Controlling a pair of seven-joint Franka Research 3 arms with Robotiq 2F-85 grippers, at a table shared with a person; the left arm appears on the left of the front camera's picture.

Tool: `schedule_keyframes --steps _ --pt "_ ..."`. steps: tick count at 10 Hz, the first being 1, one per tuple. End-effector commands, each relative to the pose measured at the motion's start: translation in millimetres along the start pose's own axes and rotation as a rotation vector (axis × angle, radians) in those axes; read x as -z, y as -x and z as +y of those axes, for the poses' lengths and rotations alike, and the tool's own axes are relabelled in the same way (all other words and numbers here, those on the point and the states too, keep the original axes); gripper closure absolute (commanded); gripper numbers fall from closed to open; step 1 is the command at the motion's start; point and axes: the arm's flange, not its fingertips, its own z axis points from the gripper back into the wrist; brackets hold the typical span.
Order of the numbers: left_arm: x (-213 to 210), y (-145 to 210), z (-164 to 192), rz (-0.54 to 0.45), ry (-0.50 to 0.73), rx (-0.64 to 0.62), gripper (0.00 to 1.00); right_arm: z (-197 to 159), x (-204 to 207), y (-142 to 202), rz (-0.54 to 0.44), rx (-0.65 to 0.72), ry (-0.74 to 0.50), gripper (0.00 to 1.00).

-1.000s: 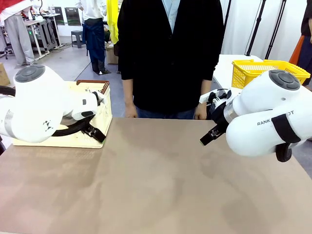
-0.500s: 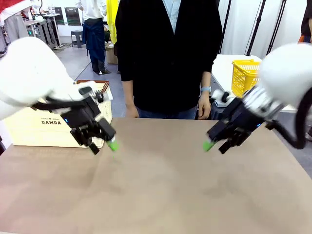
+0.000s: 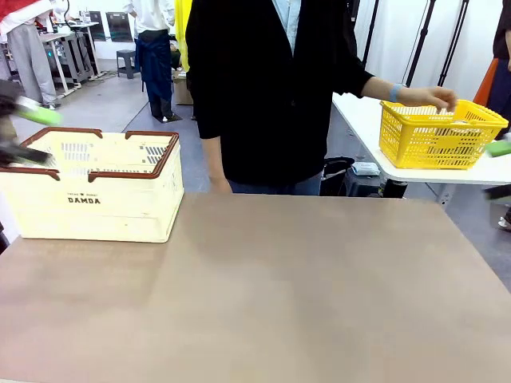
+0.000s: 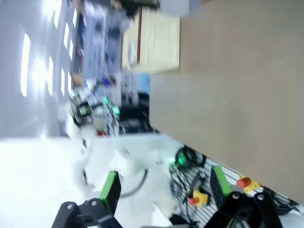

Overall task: Place the drinks into the Shopping basket.
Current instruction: Pick up one drink and place it into the Shopping basket.

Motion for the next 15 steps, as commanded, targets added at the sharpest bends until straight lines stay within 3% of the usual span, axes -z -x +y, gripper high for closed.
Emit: schedule_keyframes --steps 1,3,4,5,6,7,15 --pt "-58 40 61 -0.178 0.083 -0.07 0.0 -42 -47 3 -0.19 0.053 -0.119 0.0" --pt "-96 74 94 -0.295 0.157 -0.098 0.0 -82 -81 16 -0.335 0.122 -0.202 0.0" --pt "-100 86 107 -0.298 0.169 -0.111 0.0 -94 -85 21 -0.357 0.121 -0.239 0.0" --pt "-101 90 114 -0.294 0.17 -0.113 0.0 -98 -85 22 -0.38 0.102 -0.232 0.0" --pt "-96 90 118 -0.269 0.114 -0.108 0.0 -96 -77 25 -0.407 0.018 -0.147 0.0" --pt "-134 82 111 -0.324 0.156 -0.137 0.0 -100 -97 28 -0.38 0.167 -0.203 0.0" --pt "-134 82 111 -0.324 0.156 -0.137 0.0 -100 -97 28 -0.38 0.167 -0.203 0.0"
